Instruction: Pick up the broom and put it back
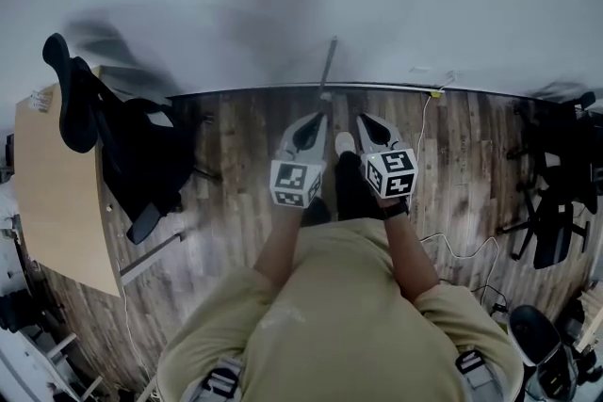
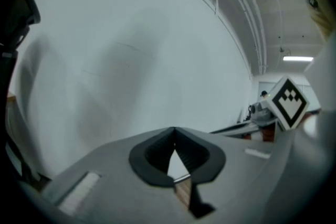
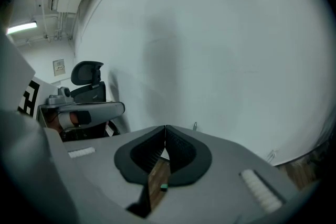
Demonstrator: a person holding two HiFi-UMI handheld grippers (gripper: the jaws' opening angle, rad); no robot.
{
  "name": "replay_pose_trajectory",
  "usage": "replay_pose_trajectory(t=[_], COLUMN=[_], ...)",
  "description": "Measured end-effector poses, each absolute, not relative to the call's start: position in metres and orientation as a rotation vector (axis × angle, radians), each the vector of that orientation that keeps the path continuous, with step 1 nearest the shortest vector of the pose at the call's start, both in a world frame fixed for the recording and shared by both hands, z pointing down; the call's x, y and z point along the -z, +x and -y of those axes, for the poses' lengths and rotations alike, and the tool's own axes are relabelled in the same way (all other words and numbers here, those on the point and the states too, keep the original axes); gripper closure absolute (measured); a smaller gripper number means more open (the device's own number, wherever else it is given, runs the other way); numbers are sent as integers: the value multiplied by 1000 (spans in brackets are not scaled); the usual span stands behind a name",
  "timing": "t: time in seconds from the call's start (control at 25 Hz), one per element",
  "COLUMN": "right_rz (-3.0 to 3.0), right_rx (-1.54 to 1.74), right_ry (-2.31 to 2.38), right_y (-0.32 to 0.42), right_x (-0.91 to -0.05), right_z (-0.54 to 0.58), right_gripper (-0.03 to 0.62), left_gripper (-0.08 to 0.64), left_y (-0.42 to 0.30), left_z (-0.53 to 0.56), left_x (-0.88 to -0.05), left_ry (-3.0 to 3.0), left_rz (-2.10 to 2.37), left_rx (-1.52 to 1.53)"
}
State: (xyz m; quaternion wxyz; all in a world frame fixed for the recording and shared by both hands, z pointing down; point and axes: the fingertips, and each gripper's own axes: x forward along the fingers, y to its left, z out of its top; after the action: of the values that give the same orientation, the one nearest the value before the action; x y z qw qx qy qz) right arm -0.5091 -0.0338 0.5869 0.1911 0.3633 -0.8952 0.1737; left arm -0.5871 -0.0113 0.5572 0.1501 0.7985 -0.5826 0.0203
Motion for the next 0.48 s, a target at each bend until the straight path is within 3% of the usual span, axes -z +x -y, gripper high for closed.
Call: replay_pose_trajectory(t=[0.48], right_rz=[2427], right_rx=[-728], right_ry=[996], right_y=[-544], right_x=[-706], right_z=[113], right_gripper=[584], left_gripper=[557], left_y=[-622], left_z=[73], left_x=[-658], left_ry=[2153], left_rz=[1678], left_rx=[-230])
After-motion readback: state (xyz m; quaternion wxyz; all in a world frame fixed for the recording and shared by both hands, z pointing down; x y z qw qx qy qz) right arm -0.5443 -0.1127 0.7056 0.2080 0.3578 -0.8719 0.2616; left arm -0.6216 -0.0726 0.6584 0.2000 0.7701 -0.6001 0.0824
